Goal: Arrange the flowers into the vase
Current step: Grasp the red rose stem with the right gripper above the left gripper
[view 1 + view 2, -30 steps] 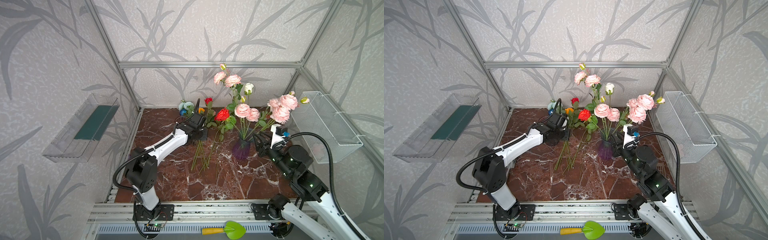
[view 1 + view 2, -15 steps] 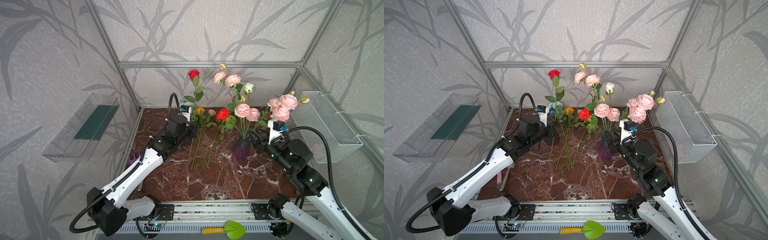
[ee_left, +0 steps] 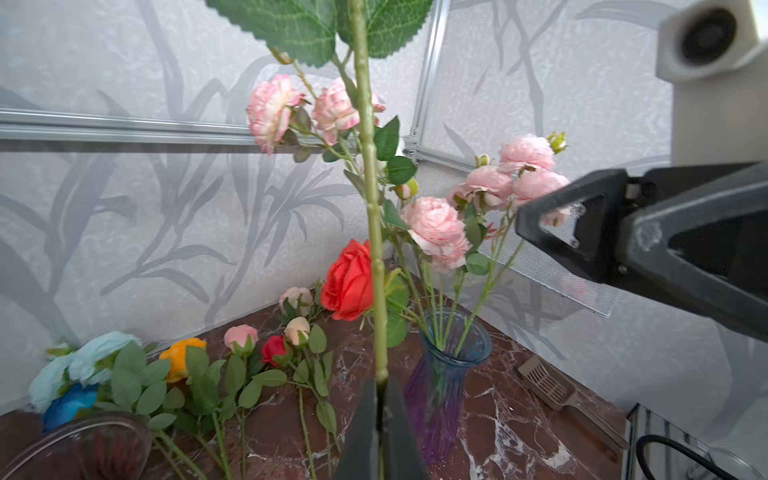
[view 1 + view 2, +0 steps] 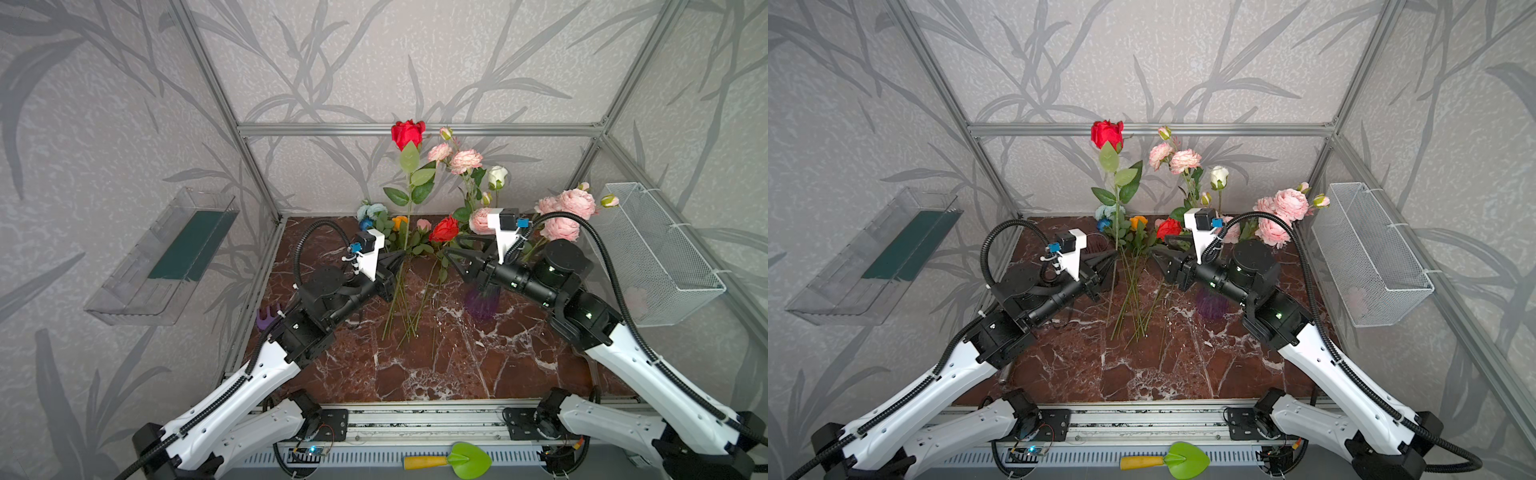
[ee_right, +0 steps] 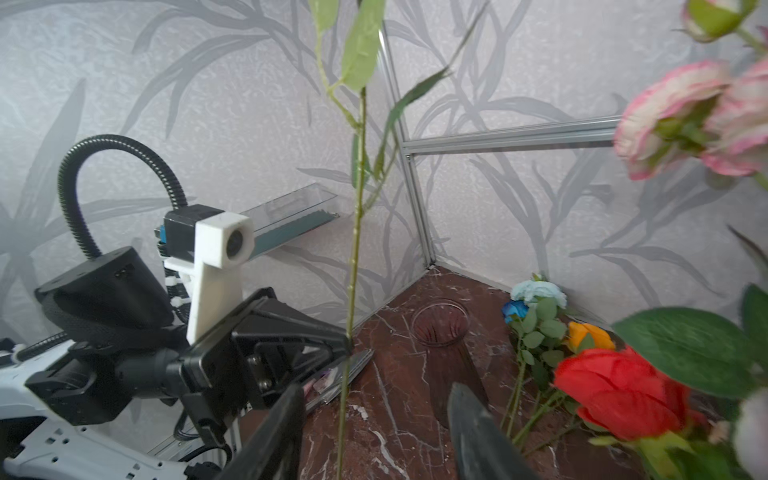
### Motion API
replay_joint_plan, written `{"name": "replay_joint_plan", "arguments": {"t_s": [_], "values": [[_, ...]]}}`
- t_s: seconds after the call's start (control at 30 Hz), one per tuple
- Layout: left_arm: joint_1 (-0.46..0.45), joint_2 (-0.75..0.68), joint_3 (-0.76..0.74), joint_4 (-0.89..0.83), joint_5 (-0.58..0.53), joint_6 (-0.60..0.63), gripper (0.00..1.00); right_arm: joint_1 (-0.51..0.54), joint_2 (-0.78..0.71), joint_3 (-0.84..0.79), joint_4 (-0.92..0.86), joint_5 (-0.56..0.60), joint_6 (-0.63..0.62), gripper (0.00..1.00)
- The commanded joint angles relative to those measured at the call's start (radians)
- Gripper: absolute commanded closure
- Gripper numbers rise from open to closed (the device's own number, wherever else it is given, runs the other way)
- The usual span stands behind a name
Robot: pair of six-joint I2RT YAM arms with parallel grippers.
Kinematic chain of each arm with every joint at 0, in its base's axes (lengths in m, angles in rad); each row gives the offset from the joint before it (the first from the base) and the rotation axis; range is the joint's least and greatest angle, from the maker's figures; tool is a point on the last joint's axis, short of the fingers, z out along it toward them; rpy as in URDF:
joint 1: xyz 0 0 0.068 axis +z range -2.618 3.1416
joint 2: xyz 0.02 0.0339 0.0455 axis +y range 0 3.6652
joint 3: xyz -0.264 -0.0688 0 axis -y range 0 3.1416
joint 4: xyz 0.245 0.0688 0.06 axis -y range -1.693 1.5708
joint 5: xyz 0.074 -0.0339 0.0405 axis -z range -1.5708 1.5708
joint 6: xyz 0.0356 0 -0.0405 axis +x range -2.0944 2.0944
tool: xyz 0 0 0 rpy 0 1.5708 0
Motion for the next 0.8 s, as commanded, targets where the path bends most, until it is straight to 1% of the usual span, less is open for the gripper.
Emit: {"name": "replay_joint_plan", "arguments": {"t_s": [0.0,0.13,0.27,0.47,0.5,0.53,0.67,0.77], "values": [[-0.023,-0.015,-0.011,0.054,0.022,0.035,1.0,0.026,0.057,0.061,0.066,-0.041,0.032,0.44],[-0.031,-0.014,-0.011,0.054,0.021,0.025,1.0,0.061,0.12,0.1,0.081,-0.039,0.037,0.44],[-0.033,-0.022,-0.016,0.057,0.013,0.02,1.0,0.072,0.153,0.11,0.088,-0.014,0.046,0.47],[-0.035,-0.018,-0.02,0.06,0.011,0.015,1.0,0.075,0.206,0.138,0.109,-0.028,0.076,0.56],[-0.035,-0.015,-0.02,0.062,0.012,0.012,1.0,0.075,0.217,0.142,0.112,-0.028,0.082,0.59],[-0.034,-0.013,-0.019,0.062,0.016,0.01,1.0,0.076,0.227,0.146,0.119,-0.033,0.087,0.64],[-0.036,-0.013,-0.02,0.062,0.009,0.008,1.0,0.081,0.242,0.156,0.132,-0.05,0.1,0.88],[-0.036,-0.013,-0.02,0.062,0.01,0.008,1.0,0.088,0.233,0.153,0.137,-0.03,0.09,0.98]]}}
